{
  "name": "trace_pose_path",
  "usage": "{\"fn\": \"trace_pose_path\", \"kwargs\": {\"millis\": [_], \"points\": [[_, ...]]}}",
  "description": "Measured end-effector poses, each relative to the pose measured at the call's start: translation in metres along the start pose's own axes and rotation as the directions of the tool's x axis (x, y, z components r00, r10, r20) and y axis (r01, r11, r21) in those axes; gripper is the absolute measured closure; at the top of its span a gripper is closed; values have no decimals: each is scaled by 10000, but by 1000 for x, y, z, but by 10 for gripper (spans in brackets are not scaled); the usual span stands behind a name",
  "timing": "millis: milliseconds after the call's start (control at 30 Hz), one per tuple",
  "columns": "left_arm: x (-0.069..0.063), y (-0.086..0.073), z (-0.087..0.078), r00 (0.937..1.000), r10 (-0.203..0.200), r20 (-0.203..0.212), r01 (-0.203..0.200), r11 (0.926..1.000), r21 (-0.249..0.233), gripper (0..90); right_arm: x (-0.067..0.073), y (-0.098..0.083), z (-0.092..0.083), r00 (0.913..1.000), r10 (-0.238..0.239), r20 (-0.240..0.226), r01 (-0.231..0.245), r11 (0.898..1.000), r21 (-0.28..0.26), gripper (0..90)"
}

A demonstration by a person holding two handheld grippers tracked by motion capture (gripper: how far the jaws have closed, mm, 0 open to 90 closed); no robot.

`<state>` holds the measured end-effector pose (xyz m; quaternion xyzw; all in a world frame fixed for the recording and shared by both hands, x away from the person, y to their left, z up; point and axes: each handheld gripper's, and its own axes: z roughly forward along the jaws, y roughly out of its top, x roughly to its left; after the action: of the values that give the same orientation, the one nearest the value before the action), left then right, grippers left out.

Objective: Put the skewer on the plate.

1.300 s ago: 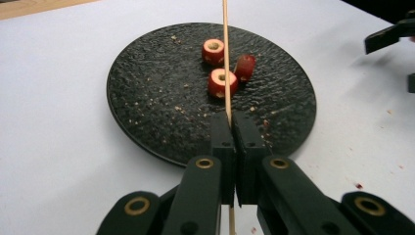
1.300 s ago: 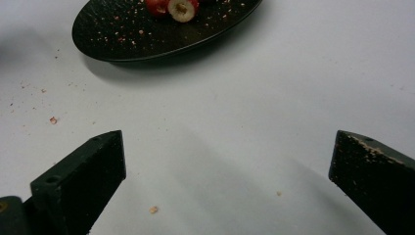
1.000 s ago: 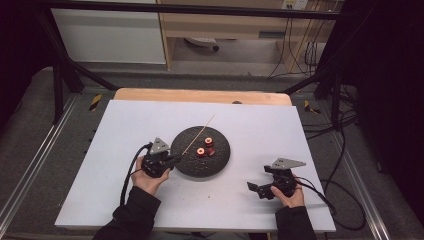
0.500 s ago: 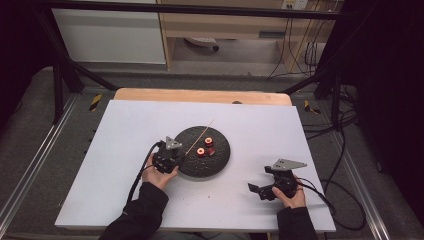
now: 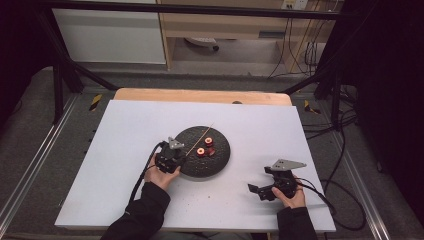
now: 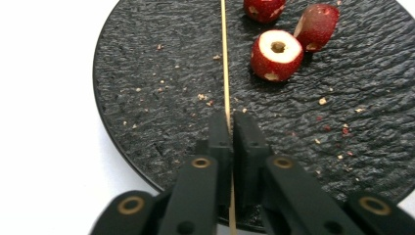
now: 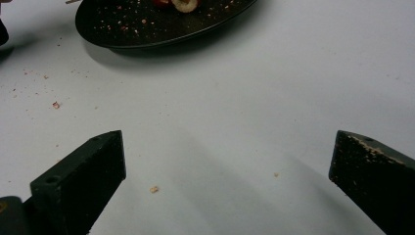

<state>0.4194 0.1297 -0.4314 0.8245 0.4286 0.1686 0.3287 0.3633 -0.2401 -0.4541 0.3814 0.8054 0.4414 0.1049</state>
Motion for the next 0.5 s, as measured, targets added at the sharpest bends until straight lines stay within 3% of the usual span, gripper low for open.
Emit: {"fn": "trace_pose_path", "kwargs": {"millis": [200,433,500], "points": [[5,-3,-12,9992,135,378,-113,9983,-573,698,0,0,-1,10000,62,33,-62,10000,-5,13],[14,-10,-34,9966,484,661,-393,9905,-1321,386,0,0,-2,10000,35,28,-35,10000,6,13],[17,-15,-40,9950,693,713,-583,9876,-1458,336,0,0,-2,10000,56,49,-56,10000,16,12]]}}
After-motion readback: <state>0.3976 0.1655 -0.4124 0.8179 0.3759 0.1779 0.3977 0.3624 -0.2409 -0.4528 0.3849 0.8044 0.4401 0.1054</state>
